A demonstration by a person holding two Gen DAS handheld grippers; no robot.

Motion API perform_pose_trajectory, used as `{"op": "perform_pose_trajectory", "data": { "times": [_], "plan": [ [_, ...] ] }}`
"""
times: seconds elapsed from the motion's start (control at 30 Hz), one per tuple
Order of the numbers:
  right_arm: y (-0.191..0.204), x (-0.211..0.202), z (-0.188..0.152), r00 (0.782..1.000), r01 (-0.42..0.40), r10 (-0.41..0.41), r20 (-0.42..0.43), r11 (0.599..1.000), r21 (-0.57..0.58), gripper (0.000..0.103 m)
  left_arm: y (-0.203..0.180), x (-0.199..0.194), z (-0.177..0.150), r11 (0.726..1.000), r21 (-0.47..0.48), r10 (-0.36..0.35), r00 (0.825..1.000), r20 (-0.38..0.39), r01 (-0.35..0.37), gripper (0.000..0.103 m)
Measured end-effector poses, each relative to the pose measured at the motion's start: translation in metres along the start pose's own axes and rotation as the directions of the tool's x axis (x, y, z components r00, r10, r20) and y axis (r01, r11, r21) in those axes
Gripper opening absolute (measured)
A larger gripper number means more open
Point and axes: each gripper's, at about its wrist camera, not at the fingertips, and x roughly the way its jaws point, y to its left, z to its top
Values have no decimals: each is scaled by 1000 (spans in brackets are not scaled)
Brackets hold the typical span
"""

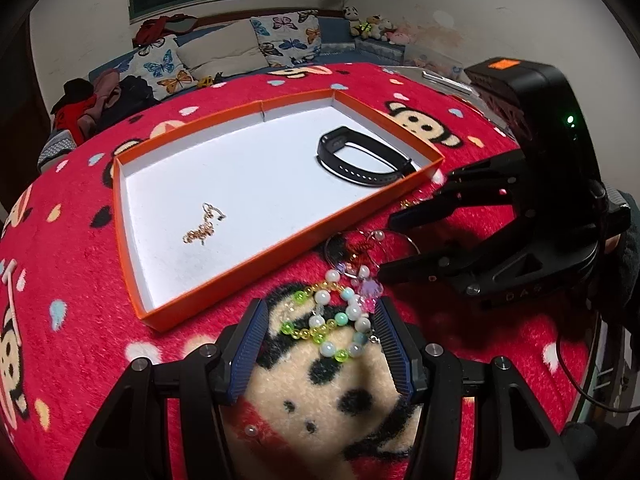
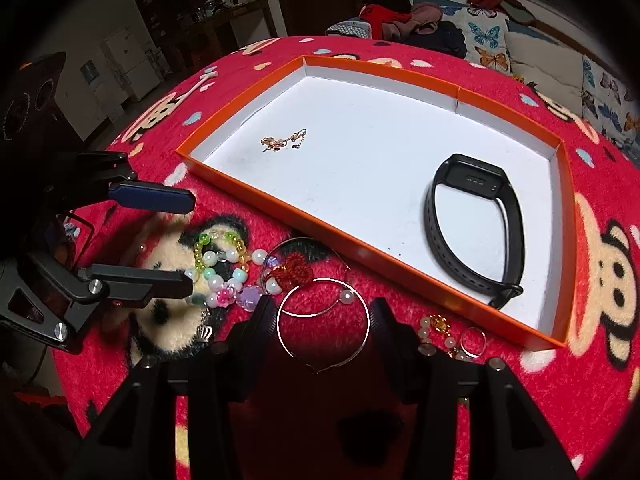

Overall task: Organize jewelry
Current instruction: 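Grasp the beaded bracelet with the left tool while the right tool reaches the silver hoop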

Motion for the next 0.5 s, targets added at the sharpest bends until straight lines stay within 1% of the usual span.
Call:
{"op": "perform_pose_trajectory", "data": {
  "times": [0.1, 0.17, 0.23, 0.3, 0.5],
  "plan": [
    [1, -6, -3, 1000, -5, 5, 12, 1000, 3, 54, -3, 1, -3, 1000, 11, -2, 1000, -1, 2, 59],
    [2, -9, -3, 1000, -5, 5, 20, 1000, 0, 54, -7, 1, -5, 1000, 30, -5, 1000, 5, 5, 55],
    [3, -14, -5, 1000, -1, 1, 30, 1000, 1, 54, -11, 1, -6, 999, 50, -9, 1000, 6, 8, 48],
    [2, -18, -6, 999, -1, 0, 38, 1000, 10, 54, -15, 3, -5, 998, 68, -16, 1000, 4, 15, 45],
    [1, -21, -8, 999, -7, 5, 51, 1000, 26, 54, -23, 17, 3, 992, 122, -32, 999, -11, 33, 45]
  ]
}}
